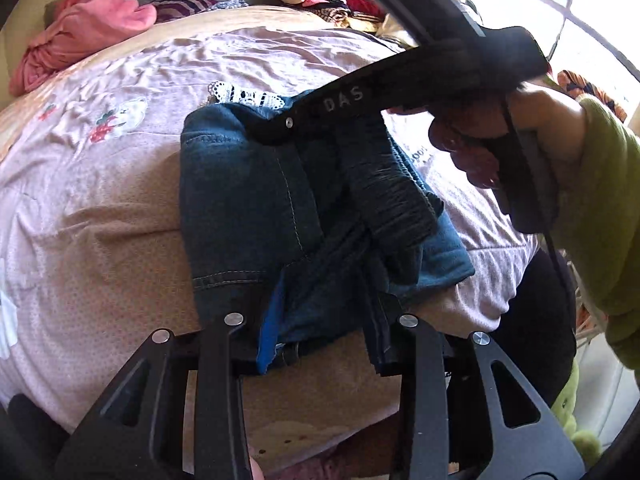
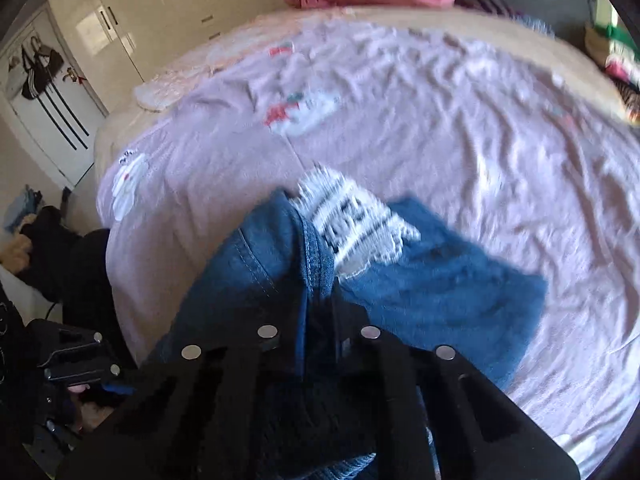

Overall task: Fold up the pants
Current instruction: 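Fold the waistband over toward the lace cuffs with both tools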

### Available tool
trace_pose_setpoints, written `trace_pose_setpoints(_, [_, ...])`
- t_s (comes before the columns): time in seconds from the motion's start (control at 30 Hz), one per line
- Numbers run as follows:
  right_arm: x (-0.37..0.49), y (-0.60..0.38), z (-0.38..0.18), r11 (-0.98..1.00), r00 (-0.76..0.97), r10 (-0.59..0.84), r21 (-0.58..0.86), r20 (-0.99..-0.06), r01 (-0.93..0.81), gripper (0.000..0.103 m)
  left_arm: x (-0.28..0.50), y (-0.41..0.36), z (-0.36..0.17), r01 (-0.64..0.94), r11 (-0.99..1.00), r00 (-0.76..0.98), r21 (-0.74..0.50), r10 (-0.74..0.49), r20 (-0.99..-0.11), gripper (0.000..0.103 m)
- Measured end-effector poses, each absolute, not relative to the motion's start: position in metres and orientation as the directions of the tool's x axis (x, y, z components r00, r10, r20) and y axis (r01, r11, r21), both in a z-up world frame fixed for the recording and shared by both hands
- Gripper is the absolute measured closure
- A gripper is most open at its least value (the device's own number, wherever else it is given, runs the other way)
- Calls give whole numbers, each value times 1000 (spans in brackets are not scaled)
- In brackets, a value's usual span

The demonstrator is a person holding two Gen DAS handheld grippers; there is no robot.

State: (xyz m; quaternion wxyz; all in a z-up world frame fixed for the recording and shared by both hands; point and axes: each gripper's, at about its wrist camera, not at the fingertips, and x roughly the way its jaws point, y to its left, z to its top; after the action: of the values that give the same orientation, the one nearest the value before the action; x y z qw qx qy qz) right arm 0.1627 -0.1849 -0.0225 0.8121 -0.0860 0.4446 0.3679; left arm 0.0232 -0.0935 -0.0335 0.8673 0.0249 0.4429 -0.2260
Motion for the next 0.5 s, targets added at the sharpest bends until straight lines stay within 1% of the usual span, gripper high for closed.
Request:
trace_pose_setpoints(0.1, [166,-178,-4,703,387,545,153,-744,-695,95,24,-90,-31,396,907,526,-147,-355,-773,76])
trace_pose_setpoints(0.13, [171,-174,-2,701,395,541,140,-743,-699,95,25,-89,-31,391,909,529,-147,-353,-772,76])
trace_pose_setpoints(0.23, [185,-167,-20,726,399,468,85,-788,-683,95,26,-87,-33,388,907,522,-163,-362,-772,76])
trace_pose_setpoints(0.4, [198,-174,-38,752,373,475,147,-797,-643,94,26,-87,-33,387,905,515,-177,-371,-773,76])
trace_pose_setpoints(0.5, [194,-172,-37,760,383,471,144,-795,-634,94,27,-87,-33,384,906,512,-180,-371,-774,76])
